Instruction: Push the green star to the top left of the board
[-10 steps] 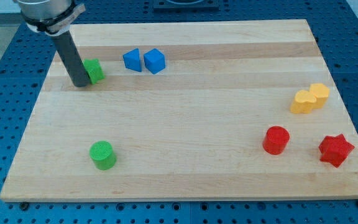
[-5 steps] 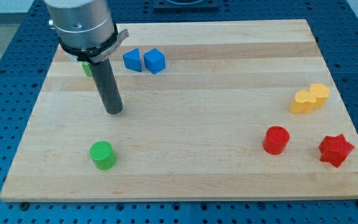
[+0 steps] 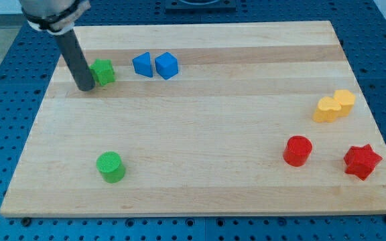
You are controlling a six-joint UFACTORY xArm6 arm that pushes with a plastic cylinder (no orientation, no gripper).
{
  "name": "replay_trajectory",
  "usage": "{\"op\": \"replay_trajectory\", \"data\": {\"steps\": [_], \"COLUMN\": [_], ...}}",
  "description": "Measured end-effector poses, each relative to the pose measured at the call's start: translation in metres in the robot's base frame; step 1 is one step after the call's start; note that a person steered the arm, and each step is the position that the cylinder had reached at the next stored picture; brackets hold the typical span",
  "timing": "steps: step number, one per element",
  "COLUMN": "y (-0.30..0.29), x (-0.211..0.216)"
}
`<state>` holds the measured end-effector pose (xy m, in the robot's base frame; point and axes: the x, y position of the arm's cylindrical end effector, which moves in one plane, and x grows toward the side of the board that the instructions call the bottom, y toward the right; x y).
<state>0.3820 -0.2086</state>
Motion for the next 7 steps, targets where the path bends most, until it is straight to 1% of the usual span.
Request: {"op": "replay_trajectory", "data": {"steps": [1, 2, 3, 6, 7], "y": [0.044, 0.046, 0.034, 0.024, 0.042], "x": [0.007, 0.006, -0.028, -0.04, -0.044]}}
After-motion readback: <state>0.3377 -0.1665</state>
